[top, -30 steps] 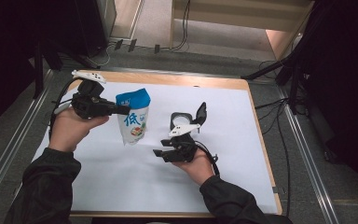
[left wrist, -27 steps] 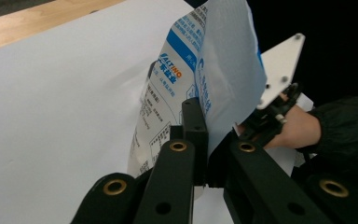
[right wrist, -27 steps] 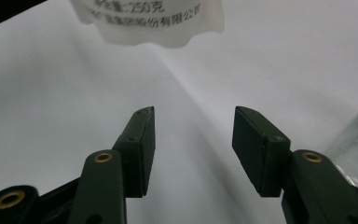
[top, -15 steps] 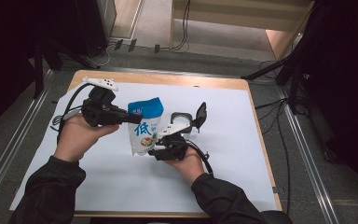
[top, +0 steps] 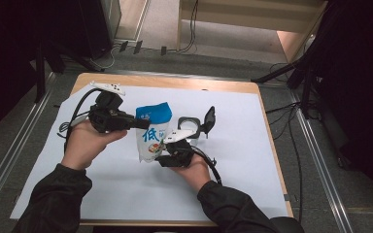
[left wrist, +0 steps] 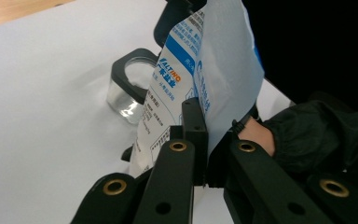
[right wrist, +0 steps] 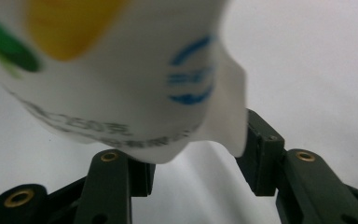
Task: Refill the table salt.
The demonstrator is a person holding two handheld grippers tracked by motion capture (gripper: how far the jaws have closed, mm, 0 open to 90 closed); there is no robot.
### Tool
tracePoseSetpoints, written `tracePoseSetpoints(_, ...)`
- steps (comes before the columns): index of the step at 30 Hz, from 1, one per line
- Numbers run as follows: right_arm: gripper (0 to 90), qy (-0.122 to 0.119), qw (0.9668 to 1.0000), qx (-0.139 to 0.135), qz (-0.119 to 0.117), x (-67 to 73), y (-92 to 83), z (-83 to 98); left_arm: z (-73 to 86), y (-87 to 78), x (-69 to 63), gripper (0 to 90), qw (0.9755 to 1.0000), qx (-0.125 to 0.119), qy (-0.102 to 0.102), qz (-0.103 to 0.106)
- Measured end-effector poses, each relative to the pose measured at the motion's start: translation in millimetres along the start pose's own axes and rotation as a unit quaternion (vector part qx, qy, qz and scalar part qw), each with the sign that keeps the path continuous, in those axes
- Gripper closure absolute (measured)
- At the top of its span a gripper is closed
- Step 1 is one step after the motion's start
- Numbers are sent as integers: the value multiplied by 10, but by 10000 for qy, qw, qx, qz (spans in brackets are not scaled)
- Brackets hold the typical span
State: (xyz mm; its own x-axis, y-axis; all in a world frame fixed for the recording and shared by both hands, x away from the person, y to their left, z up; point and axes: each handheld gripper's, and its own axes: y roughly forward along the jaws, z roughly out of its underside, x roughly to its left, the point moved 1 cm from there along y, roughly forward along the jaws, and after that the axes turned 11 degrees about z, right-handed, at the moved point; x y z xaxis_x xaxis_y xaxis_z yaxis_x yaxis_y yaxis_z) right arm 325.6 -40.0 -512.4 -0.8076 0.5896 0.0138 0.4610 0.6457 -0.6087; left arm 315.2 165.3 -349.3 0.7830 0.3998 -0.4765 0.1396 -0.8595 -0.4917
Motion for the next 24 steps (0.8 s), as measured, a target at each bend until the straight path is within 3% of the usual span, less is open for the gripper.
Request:
tracePoseSetpoints(8, 570, -159, 9999, 2, 50, 9, -31, 23, -63, 94, 75, 900, 10000, 31, 12, -42)
tracePoseSetpoints(19, 581, -394, 9991, 34, 178, 65, -79, 113, -193, 389, 142, 897, 9997, 194, 138, -19)
tracePoseSetpoints(24, 600, -290, 9993, 71, 214, 47, -100, 147, -222, 473, 170, 873, 9998, 184, 122, 17)
